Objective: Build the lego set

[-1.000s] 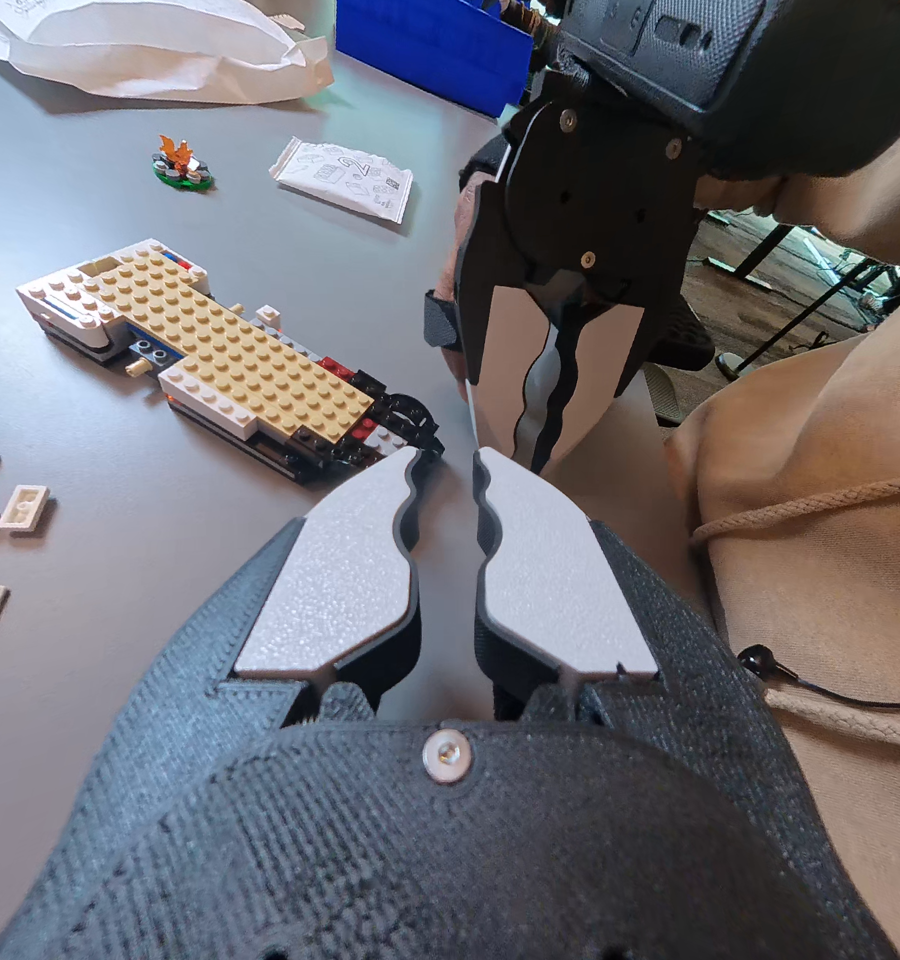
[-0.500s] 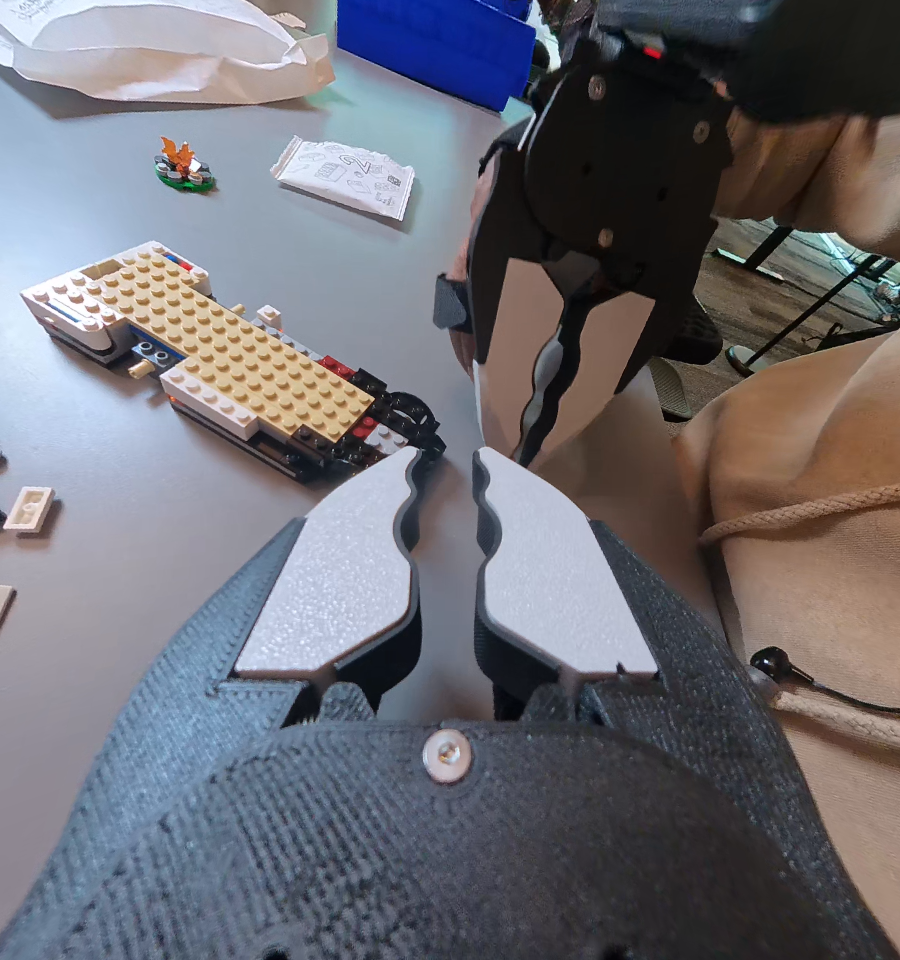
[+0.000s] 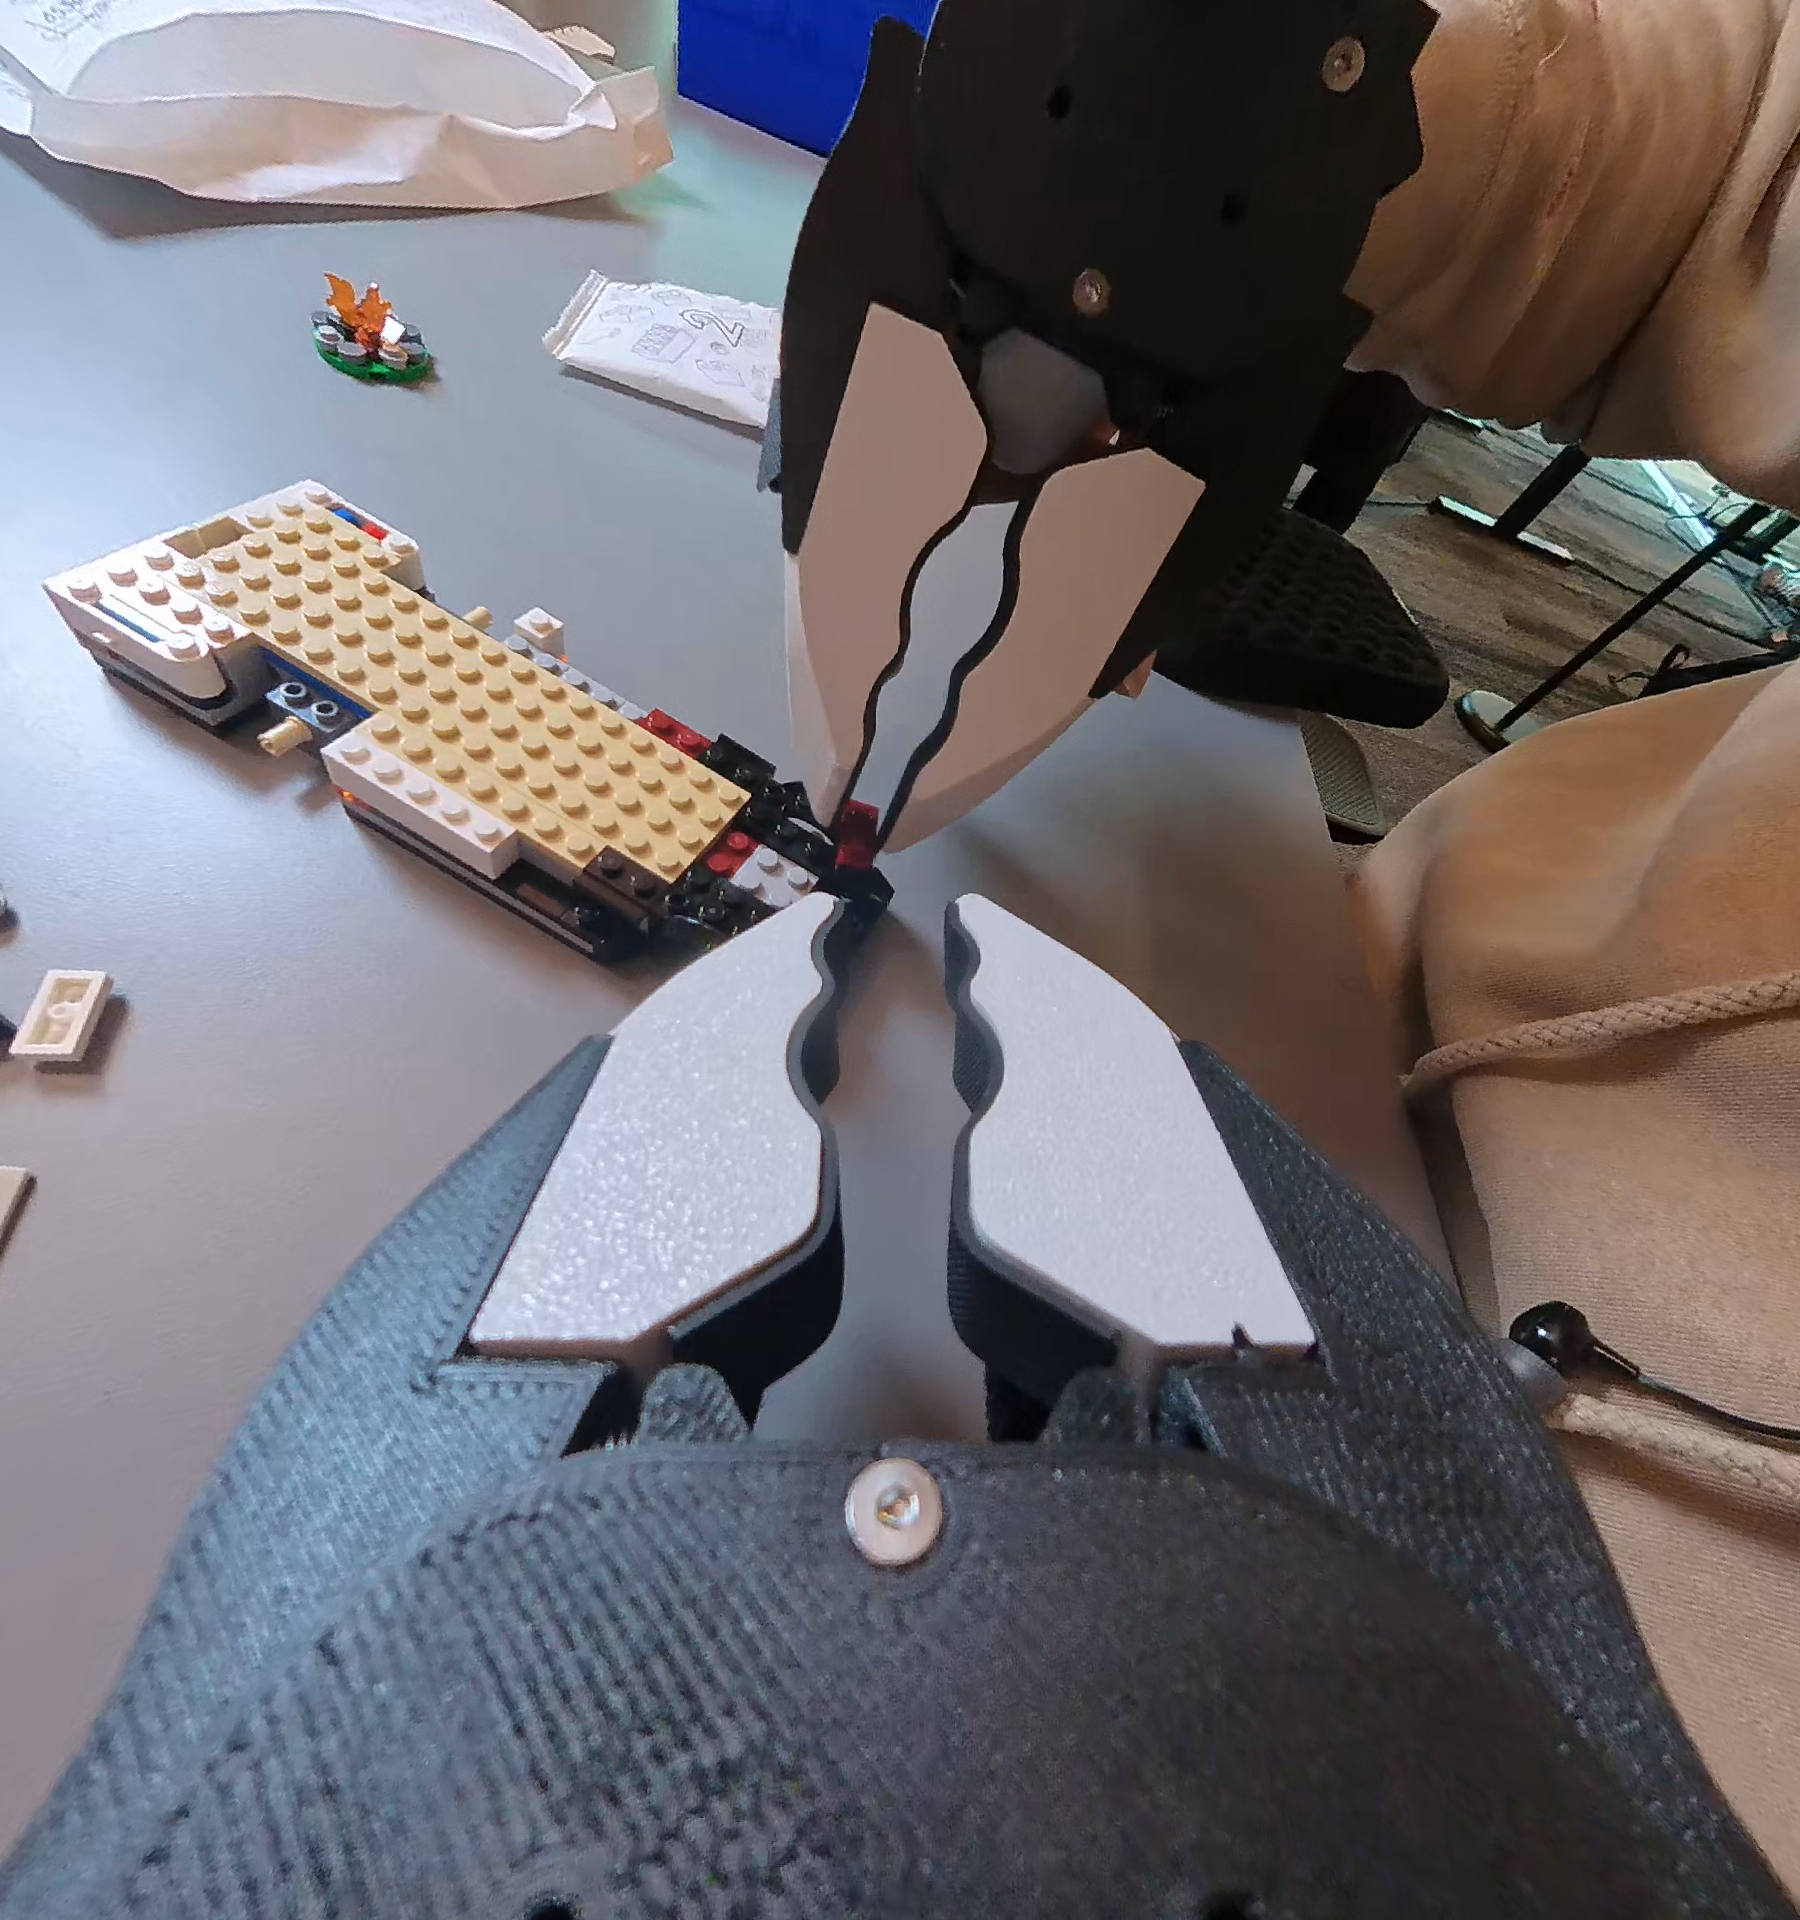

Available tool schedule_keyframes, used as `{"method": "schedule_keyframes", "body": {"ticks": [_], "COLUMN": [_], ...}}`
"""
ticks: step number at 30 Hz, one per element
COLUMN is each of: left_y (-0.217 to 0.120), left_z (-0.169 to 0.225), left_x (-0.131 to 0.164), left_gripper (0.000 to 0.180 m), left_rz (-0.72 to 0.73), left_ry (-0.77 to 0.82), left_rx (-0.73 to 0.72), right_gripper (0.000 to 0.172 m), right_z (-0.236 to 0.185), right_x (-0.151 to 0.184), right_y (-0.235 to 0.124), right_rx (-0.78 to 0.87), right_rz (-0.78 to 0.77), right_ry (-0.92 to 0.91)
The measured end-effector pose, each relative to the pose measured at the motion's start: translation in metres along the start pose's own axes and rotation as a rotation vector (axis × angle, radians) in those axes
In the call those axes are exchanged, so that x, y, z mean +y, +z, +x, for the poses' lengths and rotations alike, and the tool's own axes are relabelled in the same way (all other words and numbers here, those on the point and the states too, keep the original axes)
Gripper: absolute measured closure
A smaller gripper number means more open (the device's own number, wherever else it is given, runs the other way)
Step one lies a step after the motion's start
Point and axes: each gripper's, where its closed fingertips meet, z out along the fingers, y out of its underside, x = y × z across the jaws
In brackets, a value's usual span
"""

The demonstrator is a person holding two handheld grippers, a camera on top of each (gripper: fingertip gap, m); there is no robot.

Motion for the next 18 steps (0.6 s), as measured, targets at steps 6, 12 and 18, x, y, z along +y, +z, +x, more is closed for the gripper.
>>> {"method": "schedule_keyframes", "body": {"ticks": [6, 12, 18], "left_y": [0.0003, 0.0001, -0.0001], "left_z": [0.0003, 0.0003, 0.0005], "left_x": [0.0004, 0.0003, 0.0004], "left_gripper": [0.164, 0.164, 0.164], "left_rz": [-0.003, -0.002, -0.002], "left_ry": [0.005, 0.005, 0.008], "left_rx": [-0.002, -0.003, -0.005], "right_gripper": [0.16, 0.162, 0.163], "right_z": [-0.0022, -0.0026, -0.0014], "right_x": [0.0011, 0.0014, 0.0012], "right_y": [0.0009, 0.0006, 0.0], "right_rx": [0.0, 0.017, 0.031], "right_rz": [-0.001, -0.005, 0.0], "right_ry": [0.014, 0.01, 0.037]}}
